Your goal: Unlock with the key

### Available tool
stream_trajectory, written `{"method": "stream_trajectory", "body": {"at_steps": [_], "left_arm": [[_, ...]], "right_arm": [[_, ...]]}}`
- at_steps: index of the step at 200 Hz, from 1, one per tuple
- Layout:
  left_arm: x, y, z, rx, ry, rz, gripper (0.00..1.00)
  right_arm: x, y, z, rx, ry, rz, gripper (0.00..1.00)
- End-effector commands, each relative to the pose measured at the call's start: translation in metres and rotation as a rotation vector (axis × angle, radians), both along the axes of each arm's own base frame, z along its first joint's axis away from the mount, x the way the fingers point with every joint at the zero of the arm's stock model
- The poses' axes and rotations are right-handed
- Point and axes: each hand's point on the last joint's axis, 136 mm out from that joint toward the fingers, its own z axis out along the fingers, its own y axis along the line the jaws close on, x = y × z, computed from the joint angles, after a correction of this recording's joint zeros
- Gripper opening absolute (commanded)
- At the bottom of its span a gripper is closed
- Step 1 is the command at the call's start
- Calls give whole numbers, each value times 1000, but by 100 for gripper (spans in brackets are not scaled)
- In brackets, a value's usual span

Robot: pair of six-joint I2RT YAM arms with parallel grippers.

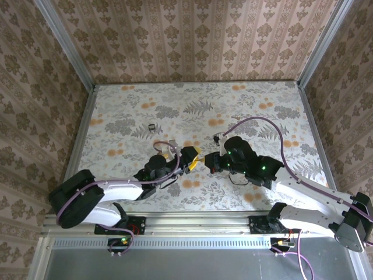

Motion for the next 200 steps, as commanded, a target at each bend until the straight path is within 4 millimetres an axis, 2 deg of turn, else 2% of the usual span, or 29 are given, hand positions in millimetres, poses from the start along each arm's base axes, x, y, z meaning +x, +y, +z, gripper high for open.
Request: {"method": "stream_trajectory", "body": {"at_steps": [1, 42, 72, 105, 140, 177, 182, 187, 200], "left_arm": [[-1, -5, 25, -125, -27, -3, 61], [-4, -12, 12, -110, 1, -9, 46], [-3, -12, 13, -108, 1, -7, 36], [-3, -12, 10, -101, 3, -7, 15], [-3, -14, 10, -95, -2, -13, 0], [-1, -12, 12, -80, -37, -9, 0], [-1, -11, 14, -76, -56, -9, 0], [0, -10, 17, -72, -80, -8, 0], [3, -6, 30, -58, -175, -13, 0]], "right_arm": [[0, 4, -1, 29, 8, -5, 0], [0, 0, -5, 17, 7, -19, 0], [0, -5, -10, 5, 9, -33, 0], [0, -5, -14, 7, 14, -37, 0], [1, -4, -13, 18, 11, -40, 0], [-1, -5, -11, 28, 11, -39, 0], [-1, -5, -11, 35, 16, -38, 8], [-1, -5, -10, 46, 23, -41, 20], [-1, -6, -3, 107, 38, -45, 58]]}}
